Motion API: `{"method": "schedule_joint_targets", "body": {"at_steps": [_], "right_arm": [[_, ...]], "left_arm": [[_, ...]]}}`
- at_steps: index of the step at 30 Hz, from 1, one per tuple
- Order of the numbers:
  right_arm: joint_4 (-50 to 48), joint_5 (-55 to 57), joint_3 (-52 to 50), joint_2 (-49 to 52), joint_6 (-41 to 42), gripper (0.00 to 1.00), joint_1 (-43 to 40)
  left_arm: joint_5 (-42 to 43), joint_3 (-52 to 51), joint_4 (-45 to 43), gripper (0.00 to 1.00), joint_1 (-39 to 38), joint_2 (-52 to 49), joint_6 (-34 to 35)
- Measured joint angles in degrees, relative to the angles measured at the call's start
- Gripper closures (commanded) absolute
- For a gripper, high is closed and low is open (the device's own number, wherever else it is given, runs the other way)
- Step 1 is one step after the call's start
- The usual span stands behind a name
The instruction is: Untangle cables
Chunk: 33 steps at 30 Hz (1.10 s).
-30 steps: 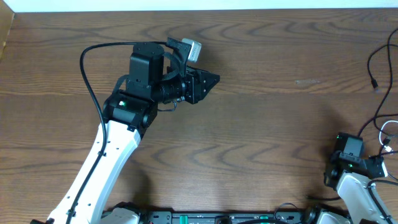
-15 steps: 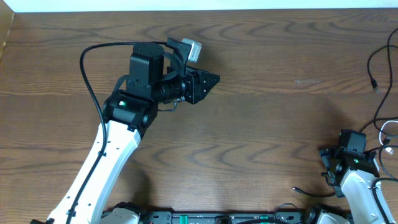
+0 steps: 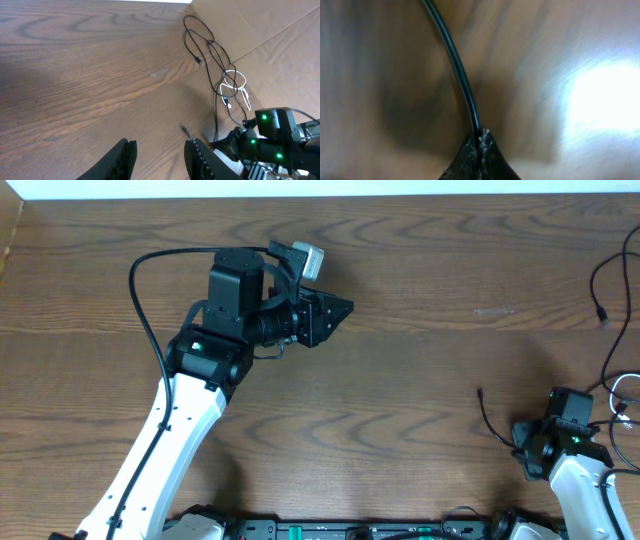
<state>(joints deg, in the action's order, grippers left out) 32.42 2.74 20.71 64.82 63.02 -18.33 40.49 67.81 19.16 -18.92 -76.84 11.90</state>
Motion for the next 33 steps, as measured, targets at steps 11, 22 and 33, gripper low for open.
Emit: {"method": "schedule_joint_targets", "body": {"at_steps": [11, 22, 33], "right_arm": [[-7.3, -24.2, -3.0, 0.9, 7.0, 0.99, 0.1], [-23.3, -10.4, -1.8, 5.1, 2.1, 0.99, 1.0], [-29.1, 9.7, 17.7, 6.3, -17.1, 0.99, 1.0]], "left_arm": [[0.0, 0.0, 0.0, 0.63, 0.0, 0.0, 0.0], [0.0, 0.0, 0.0, 0.63, 0.0, 0.0, 0.0], [0.0, 0.0, 0.0, 0.63, 0.0, 0.0, 0.0]]}}
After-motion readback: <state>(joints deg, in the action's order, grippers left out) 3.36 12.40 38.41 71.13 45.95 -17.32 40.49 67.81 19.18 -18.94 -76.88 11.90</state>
